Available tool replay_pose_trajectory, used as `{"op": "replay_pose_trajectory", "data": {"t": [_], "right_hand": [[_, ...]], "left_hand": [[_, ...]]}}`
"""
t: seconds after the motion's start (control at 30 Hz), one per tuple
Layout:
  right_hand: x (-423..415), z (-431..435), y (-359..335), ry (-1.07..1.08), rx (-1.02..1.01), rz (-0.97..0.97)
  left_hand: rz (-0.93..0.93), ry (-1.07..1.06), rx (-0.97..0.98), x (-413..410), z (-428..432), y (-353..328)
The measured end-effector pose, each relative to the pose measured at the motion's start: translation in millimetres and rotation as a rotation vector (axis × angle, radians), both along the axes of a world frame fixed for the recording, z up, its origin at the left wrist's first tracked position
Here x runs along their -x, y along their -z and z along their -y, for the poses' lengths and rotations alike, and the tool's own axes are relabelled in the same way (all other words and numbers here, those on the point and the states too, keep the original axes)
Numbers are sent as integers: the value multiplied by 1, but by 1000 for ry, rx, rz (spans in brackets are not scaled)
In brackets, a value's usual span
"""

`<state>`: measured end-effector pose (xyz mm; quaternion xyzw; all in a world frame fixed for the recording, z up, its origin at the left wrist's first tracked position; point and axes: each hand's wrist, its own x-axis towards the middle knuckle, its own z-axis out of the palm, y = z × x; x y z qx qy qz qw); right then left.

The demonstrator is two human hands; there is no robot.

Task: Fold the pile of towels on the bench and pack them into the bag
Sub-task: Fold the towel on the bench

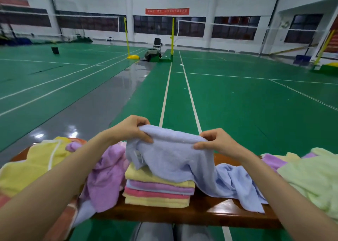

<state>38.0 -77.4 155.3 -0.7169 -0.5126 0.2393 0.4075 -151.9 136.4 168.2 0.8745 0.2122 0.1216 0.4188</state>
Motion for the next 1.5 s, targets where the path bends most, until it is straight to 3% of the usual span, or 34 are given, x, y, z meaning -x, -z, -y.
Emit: {"op": "replay_pose_trajectory", "data": {"t": [0.1,0.33,0.5,0.67,0.77,1.0,1.27,1.43,1.5], "right_hand": [[6,-7,9,57,-37,-62],[22,-29,48,141,-104,35],[53,-28,68,27,-11,31],[56,-37,84,292,-118,-197],[49,-40,84,310,-1,-130],[56,-41,73,188,-52,54],[54,-33,65,97,-81,54],[48,-22,69,142,-82,-30],[45,-20,65,163,-140,-37]], "left_hand": [[-3,-44,105,8,-6,18],[193,-151,464,16,-12,53],[69,-182,254,4,4,71],[47,-255,-24,-13,27,97],[118,-358,-127,-11,48,115],[261,-313,3,-6,37,103],[279,-63,104,-17,40,75],[331,-65,131,-18,40,64],[424,-193,96,-19,36,60]]}}
